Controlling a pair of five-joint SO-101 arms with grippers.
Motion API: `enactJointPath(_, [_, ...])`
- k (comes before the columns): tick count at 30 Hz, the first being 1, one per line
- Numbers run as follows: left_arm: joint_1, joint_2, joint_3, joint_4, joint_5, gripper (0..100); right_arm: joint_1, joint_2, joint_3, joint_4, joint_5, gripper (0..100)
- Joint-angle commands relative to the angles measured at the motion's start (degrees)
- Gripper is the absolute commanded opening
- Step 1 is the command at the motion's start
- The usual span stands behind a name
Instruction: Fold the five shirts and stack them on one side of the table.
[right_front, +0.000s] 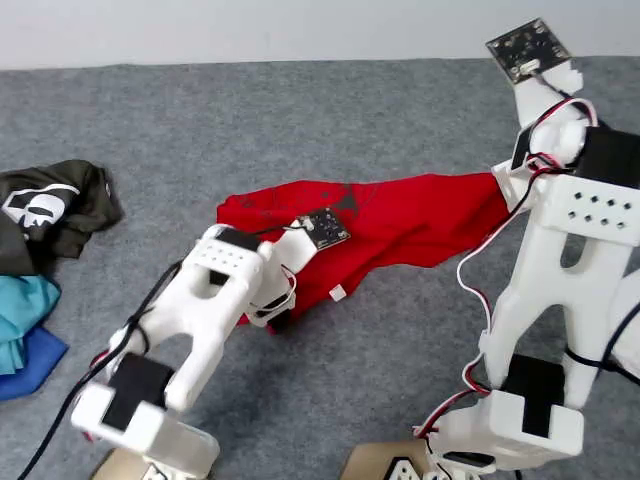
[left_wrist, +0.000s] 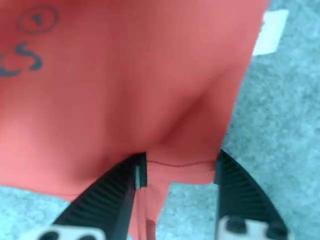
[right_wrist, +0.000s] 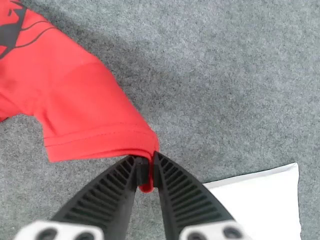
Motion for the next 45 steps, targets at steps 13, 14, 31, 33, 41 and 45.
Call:
enactJointPath(13, [0.09, 8.26, -16.84, 12.22, 0.26, 3, -0.4, -3.74, -0.53, 2.59, -0.26, 1.1])
enactJointPath(14, [0.09, 8.26, -17.8, 13.27, 0.26, 3, -0.4, -3.74, -0.53, 2.59, -0.26, 1.1])
enactJointPath(31, [-0.26, 8.26, -37.49, 32.44, 0.18, 8, -0.48, -3.65, -0.53, 2.59, -0.26, 1.1])
enactJointPath(33, [-0.26, 8.62, -37.49, 32.44, 0.18, 10, -0.48, -3.65, -0.53, 2.59, -0.26, 1.1])
enactJointPath(41, [-0.26, 8.88, -37.41, 29.89, 0.18, 3, -0.4, -3.74, -0.53, 2.59, -0.26, 1.1])
enactJointPath(45, [-0.26, 8.88, -37.32, 29.63, 0.26, 1, -0.4, -3.74, -0.53, 2.59, -0.26, 1.1])
